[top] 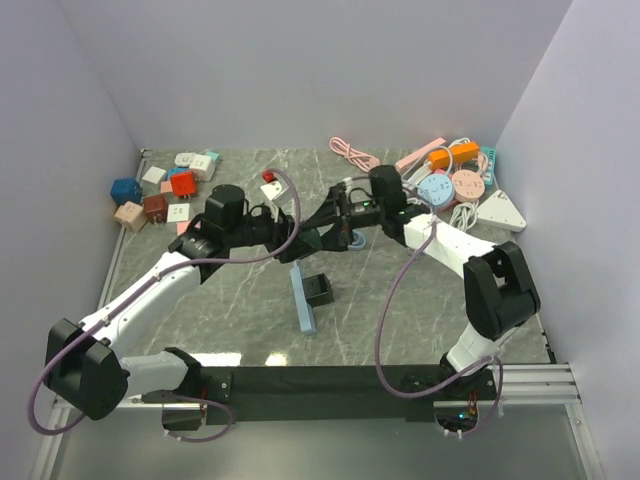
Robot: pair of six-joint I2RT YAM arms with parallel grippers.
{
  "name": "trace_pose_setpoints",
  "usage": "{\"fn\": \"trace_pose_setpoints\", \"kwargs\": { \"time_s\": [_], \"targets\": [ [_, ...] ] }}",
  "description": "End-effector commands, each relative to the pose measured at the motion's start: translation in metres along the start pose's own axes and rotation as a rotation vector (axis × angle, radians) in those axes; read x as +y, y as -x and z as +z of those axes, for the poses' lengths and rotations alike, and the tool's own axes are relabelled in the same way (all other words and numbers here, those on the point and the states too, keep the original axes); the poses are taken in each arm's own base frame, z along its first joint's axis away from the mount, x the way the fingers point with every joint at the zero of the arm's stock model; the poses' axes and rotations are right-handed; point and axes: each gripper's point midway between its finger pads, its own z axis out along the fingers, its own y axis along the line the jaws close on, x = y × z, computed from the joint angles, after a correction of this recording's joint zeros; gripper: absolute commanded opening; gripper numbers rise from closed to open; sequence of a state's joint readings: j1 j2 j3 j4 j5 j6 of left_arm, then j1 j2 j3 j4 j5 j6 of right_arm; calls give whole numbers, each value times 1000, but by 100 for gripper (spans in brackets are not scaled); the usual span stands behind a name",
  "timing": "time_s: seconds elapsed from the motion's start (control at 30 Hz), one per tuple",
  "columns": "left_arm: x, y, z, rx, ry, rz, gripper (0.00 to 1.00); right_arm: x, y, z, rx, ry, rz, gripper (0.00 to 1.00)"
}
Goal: Pull the plug off the socket
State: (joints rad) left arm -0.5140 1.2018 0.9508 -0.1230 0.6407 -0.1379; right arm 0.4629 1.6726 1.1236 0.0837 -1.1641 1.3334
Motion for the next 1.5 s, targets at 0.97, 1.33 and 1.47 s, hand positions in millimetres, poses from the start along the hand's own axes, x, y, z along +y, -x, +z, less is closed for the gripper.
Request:
{"fn": "trace_pose_setpoints", "kwargs": {
  "time_s": [0.97, 1.33, 1.47],
  "targets": [
    [446, -43, -177, -44, 1094, -835, 35, -54, 25, -64, -272, -466, -380, 69],
    [443, -53, -213, -129, 1117, -907, 100, -126, 36, -49, -314, -720, -581, 73],
    [427, -25, -220, -191, 1100, -898, 100, -141, 43, -42, -304, -740, -607, 75]
  ]
}}
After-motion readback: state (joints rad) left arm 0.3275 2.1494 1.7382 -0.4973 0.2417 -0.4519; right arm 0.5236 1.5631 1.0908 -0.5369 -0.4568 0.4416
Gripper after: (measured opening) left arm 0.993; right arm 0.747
